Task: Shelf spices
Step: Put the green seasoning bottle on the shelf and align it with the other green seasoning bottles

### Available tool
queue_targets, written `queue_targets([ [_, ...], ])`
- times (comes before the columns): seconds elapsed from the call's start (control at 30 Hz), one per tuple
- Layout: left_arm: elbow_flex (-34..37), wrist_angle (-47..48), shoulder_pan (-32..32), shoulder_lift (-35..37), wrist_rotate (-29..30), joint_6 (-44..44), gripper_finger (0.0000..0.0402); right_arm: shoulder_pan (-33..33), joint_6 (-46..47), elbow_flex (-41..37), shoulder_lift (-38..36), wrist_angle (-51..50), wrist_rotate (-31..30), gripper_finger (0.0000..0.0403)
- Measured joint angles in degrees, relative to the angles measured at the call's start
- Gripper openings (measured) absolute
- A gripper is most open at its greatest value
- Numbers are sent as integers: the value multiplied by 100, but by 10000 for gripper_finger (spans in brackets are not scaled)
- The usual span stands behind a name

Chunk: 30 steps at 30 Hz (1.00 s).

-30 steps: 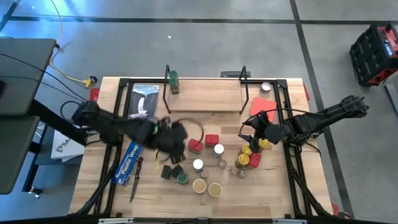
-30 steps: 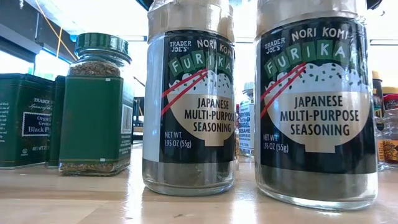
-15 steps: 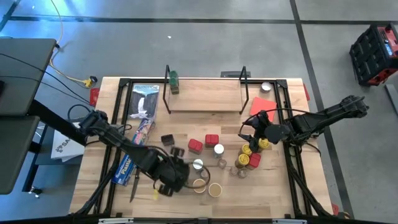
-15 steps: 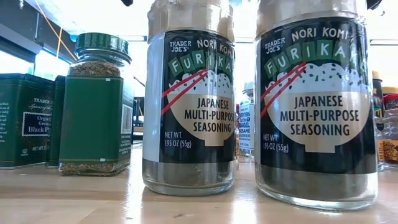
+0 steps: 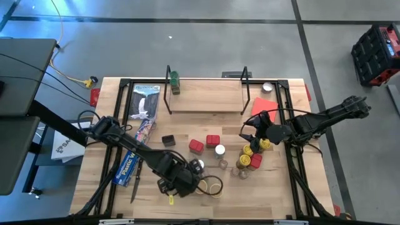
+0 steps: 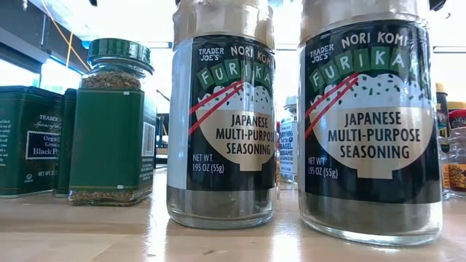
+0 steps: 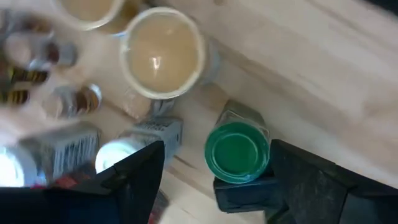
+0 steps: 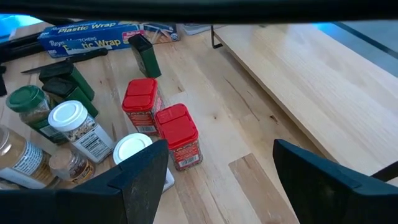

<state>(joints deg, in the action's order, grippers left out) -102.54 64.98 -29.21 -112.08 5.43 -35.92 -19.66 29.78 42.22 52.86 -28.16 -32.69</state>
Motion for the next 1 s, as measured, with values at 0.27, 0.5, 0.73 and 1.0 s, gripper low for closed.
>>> queue_targets([
  [0.27,2,420,-52,-348,237,-1290,290,0,128,0,0,-3,24,284],
  [0.5,50,338,-15,-471,217,-1621,290,0,118,0,1,-7,29,284],
  [0.73,50,81,-39,-480,17,-1505,281,0,83,0,1,-29,32,284],
  [1.0,50,71,-85,-480,-59,-989,260,0,83,0,0,-28,33,284],
])
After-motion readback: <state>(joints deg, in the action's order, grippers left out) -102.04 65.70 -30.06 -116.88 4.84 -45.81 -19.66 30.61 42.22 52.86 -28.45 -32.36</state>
